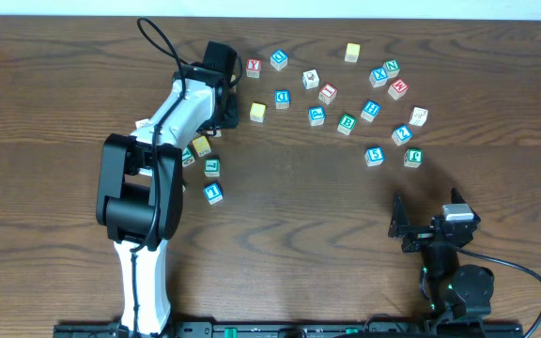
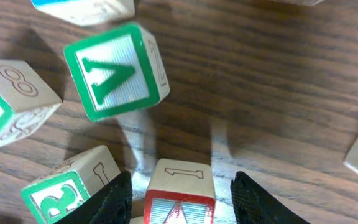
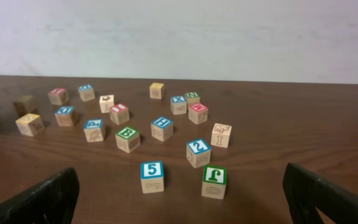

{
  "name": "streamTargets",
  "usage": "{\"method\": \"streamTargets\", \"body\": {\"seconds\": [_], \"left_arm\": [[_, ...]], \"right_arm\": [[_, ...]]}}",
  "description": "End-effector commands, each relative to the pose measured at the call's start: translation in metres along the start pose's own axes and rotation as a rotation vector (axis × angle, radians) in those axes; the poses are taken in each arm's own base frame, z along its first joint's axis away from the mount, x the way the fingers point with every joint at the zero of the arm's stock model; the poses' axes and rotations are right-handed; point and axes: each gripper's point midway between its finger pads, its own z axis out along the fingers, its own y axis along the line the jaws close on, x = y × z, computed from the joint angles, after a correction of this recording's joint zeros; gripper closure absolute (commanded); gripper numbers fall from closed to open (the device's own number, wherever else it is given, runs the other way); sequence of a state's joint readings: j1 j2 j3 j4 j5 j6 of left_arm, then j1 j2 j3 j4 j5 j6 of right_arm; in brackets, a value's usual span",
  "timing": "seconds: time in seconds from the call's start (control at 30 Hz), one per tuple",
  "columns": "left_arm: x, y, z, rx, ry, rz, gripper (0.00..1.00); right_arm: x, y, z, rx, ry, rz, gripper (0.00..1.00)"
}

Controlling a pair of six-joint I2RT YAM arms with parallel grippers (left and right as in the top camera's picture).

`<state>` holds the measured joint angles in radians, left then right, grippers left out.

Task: Spell out AI2
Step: 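Lower the left gripper and grasp the red A block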

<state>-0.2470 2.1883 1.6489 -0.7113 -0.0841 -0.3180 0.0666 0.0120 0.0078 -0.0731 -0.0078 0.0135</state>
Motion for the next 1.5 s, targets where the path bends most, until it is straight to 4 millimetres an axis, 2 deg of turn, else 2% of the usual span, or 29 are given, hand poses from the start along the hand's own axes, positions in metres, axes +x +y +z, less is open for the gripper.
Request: {"method": "streamTargets", "body": {"seconds": [0.0, 0.13, 0.17, 0.37, 0.63, 0.67, 0.9, 1.03, 1.13, 1.33, 1.47], "left_arm": [[0.012, 0.003, 0.011, -0.017, 0.037, 0.005, 0.49], [0.012, 0.003, 0.011, -0.017, 0.036, 0.005, 0.51], [0.012, 0.003, 0.011, -0.017, 0.036, 0.005, 0.55], [0.012, 0.003, 0.011, -0.017, 0.036, 0.004, 0.63], [0.012, 0.003, 0.011, -0.018, 0.036, 0.005, 0.68], [0.012, 0.003, 0.011, -0.017, 0.035, 0.005, 0.72], [0.009, 0.003, 0.006, -0.013, 0.024, 0.003, 0.72], [0.003, 0.003, -0.01, -0.001, -0.006, -0.001, 0.72], [-0.003, 0.003, -0.031, 0.012, -0.036, -0.005, 0.73], [-0.005, 0.003, -0.091, 0.046, -0.102, 0.0, 0.73], [0.006, -0.011, -0.129, 0.095, -0.121, 0.036, 0.73]], "right_arm": [[0.001, -0.001, 0.0, 0.004, 0.0, -0.011, 0.01], [0.001, -0.001, 0.0, 0.004, 0.0, -0.011, 0.01], [0.001, -0.001, 0.0, 0.004, 0.0, -0.011, 0.01], [0.001, -0.001, 0.0, 0.004, 0.0, -0.011, 0.01], [0.001, -0.001, 0.0, 0.004, 0.0, -0.011, 0.01], [0.001, -0.001, 0.0, 0.004, 0.0, -0.011, 0.01], [0.001, -0.001, 0.0, 0.004, 0.0, -0.011, 0.01], [0.001, -0.001, 0.0, 0.004, 0.0, -0.011, 0.01], [0.001, -0.001, 0.0, 0.004, 0.0, -0.011, 0.01], [0.001, -0.001, 0.0, 0.004, 0.0, -0.011, 0.01], [0.001, -0.001, 0.0, 0.004, 0.0, -0.011, 0.01]]}}
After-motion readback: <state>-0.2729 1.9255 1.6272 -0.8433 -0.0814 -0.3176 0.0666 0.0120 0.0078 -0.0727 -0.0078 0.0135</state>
